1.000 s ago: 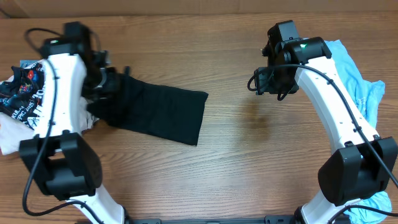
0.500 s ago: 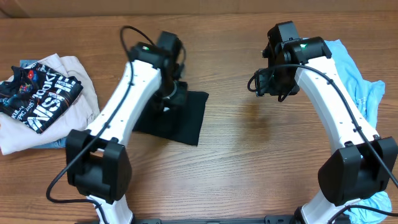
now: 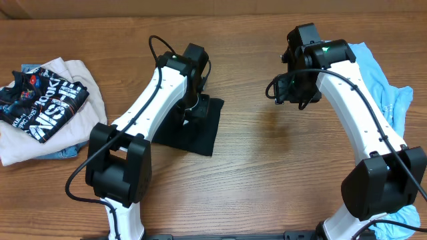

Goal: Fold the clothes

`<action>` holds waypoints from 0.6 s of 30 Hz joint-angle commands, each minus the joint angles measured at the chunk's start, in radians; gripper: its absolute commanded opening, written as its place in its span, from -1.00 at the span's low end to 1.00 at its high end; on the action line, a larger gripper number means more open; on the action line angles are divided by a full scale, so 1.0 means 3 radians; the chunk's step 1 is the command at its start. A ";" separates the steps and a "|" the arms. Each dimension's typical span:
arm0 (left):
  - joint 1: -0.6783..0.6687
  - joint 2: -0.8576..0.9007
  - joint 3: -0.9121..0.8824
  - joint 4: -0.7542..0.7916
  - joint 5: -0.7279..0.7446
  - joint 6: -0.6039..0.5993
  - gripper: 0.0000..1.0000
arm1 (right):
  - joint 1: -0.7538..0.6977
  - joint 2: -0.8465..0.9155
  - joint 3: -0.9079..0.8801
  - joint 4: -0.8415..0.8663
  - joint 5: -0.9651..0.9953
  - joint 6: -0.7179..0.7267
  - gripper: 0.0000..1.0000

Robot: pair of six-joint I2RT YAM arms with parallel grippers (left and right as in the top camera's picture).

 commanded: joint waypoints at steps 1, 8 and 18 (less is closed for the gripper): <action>-0.0085 0.0037 -0.0013 0.0135 0.0003 -0.0092 -0.75 | -0.0013 -0.0022 0.0052 0.0003 0.0029 -0.0005 0.25; -0.0188 0.0038 -0.0013 0.0262 0.0078 -0.0120 -0.69 | -0.0013 -0.0022 0.0052 0.0004 0.0031 -0.0005 0.25; -0.0251 0.0038 -0.0013 0.0416 0.0641 0.0216 -0.21 | -0.0013 -0.0022 0.0052 0.0005 0.0031 -0.0004 0.25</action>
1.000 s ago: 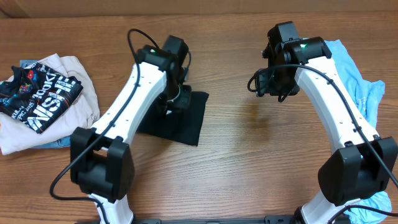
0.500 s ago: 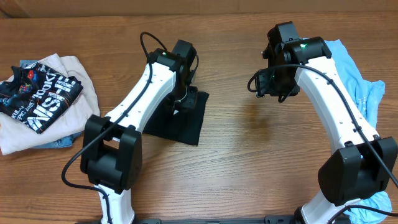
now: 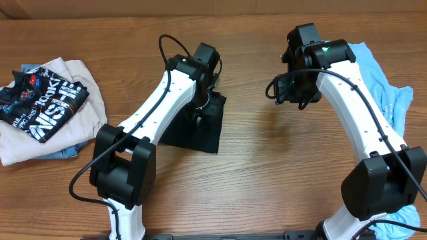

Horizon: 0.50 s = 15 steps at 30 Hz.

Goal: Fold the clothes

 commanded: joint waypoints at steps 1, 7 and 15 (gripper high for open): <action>-0.0058 0.0038 -0.0013 0.0071 0.0664 0.0443 -0.08 | -0.0013 -0.0022 0.0052 0.0009 0.0031 -0.0006 0.25; -0.0010 0.0032 0.0006 -0.0008 0.0917 0.0868 0.28 | -0.0013 -0.0022 0.0052 0.0008 0.0029 -0.0006 0.25; 0.0492 -0.0198 0.0474 -0.0086 0.0582 0.0918 0.24 | -0.0009 -0.0022 0.0052 0.0008 -0.0468 -0.0309 0.37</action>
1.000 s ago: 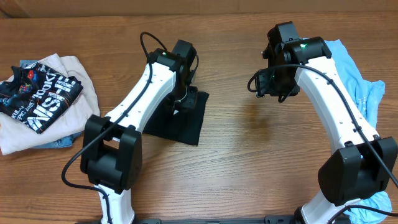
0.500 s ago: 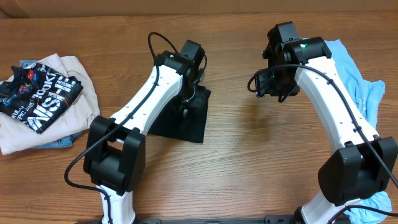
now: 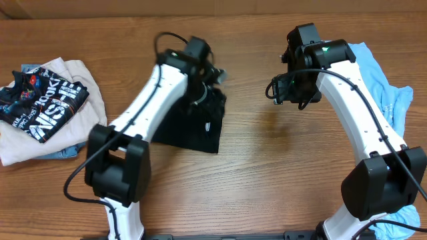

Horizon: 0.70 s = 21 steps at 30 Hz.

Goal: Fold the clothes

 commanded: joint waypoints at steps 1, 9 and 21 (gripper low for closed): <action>0.0299 -0.0219 0.0359 0.0028 -0.0295 0.0137 0.24 | -0.0008 -0.0022 0.0052 0.0005 -0.0622 -0.0403 0.34; 0.0759 -0.0108 0.0409 0.0323 -0.0614 0.0137 0.20 | 0.0268 -0.0018 0.0051 0.0235 -0.1816 -0.0781 -0.28; 0.0818 0.0507 0.0409 0.0374 -0.0936 0.0150 0.19 | 0.1034 0.0270 -0.0042 0.1044 -0.2111 -0.0392 -0.28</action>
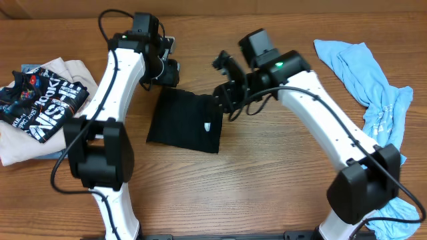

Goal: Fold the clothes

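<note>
A black garment [185, 121] lies folded into a rectangle in the middle of the table, with a small white tag near its right edge. My left gripper [169, 59] hovers behind its far left corner, clear of the cloth, and its fingers look spread with nothing between them. My right gripper [223, 83] is at the garment's far right corner. It stands open, one fingertip [224, 102] right at the cloth's edge. A crumpled light blue garment [367, 73] lies at the right.
At the far left sits a pile of folded clothes [40, 107]: a black printed shirt on top of a beige one, with denim beneath. The blue garment trails down the right side to the table's front edge, behind the right arm's base.
My left gripper has lifted off the black garment and gone back and to the left. The right arm has swung left from beside the blue garment to the black garment's far right corner.
My left gripper was first down on the black folded garment, and the right arm hung still near the blue garment. The left gripper stayed on the cloth, which shifted a little to the right. Now the left gripper is off it and the right gripper is at its corner.
</note>
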`<action>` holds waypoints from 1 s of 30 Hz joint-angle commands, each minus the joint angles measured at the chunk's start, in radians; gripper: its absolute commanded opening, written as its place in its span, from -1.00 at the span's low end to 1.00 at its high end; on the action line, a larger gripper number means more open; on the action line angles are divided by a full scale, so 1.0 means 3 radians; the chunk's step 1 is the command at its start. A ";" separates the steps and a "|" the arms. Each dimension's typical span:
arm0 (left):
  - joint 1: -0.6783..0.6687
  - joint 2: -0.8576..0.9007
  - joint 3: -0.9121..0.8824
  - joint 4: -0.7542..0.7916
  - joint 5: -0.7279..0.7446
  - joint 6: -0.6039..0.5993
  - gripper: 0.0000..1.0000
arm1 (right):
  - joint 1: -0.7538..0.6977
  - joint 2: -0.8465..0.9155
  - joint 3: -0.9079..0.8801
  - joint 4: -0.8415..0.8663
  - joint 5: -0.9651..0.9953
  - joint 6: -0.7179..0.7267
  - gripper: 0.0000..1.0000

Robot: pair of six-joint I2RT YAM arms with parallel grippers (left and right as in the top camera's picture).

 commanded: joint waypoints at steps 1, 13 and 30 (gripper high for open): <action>-0.0011 0.0225 0.0047 -0.0009 -0.0134 0.0062 0.20 | 0.0179 0.0165 -0.0053 0.0127 -0.0104 0.0098 -0.28; 0.0009 0.0487 0.0043 -0.0211 -0.0486 0.0061 0.15 | 0.0350 0.0900 -0.0081 0.0103 0.0511 0.0277 -0.26; 0.0078 0.0595 -0.0005 -0.1700 -0.0342 -0.0528 -0.48 | -0.0010 0.0946 -0.0081 -0.0104 0.1588 0.0322 -0.24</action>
